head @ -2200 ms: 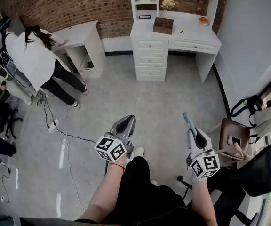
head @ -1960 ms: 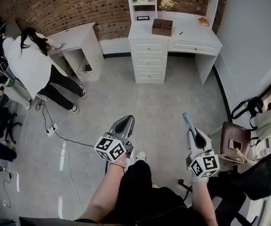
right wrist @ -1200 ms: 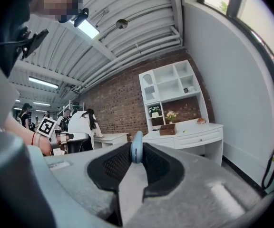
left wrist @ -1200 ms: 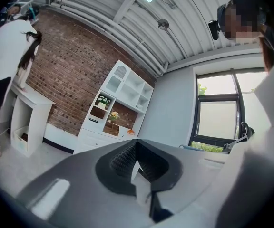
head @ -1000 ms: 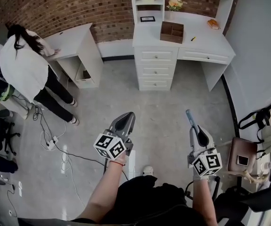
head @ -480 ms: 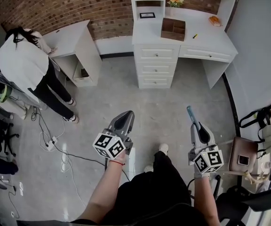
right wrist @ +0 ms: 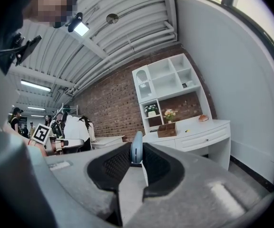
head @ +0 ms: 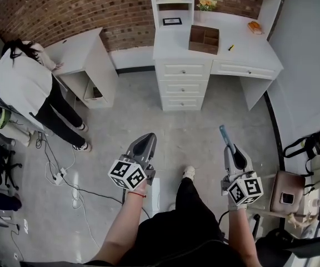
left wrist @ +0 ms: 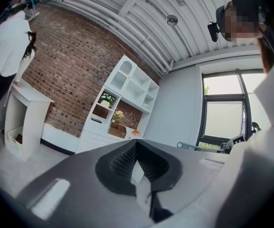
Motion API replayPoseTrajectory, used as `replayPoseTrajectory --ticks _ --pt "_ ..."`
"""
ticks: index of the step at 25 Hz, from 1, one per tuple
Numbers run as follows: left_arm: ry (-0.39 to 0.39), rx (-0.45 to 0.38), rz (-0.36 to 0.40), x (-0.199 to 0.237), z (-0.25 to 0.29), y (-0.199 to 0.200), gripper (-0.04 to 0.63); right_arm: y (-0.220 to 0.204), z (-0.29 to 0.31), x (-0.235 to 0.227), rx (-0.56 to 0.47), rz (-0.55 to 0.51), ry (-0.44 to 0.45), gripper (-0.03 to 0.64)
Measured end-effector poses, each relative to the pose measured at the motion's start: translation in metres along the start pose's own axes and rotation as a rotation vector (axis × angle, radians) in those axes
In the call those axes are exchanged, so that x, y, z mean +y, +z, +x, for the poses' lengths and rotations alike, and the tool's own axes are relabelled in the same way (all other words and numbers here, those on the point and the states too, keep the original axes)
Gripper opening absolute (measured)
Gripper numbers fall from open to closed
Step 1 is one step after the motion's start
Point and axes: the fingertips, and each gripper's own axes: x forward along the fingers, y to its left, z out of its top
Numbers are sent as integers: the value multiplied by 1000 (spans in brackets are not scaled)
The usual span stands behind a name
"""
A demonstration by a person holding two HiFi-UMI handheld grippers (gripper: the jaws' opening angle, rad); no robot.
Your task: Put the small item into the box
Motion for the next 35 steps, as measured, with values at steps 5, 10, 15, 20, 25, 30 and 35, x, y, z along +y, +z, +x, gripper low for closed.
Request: replayPoseTrajectory --ticks 5,10,15,20,25,30,35 --pt "9 3 -2 21 38 7 2 7 40 -22 2 4 4 66" --pt "-2 13 -9 34 84 14 2 18 78 -48 5 9 -3 66" --pt "0 25 -13 46 128 18 3 21 110 -73 22 15 -4 66" --pt "-14 28 -6 54 173 26 2 31 141 -102 24 15 -10 66" --pt "-14 27 -1 65 214 30 3 38 174 -129 20 13 -3 66" --pt "-11 21 -1 77 252 33 3 44 204 -152 22 11 4 66" --pt "-21 20 -9 79 283 31 2 50 225 -171 23 3 10 66"
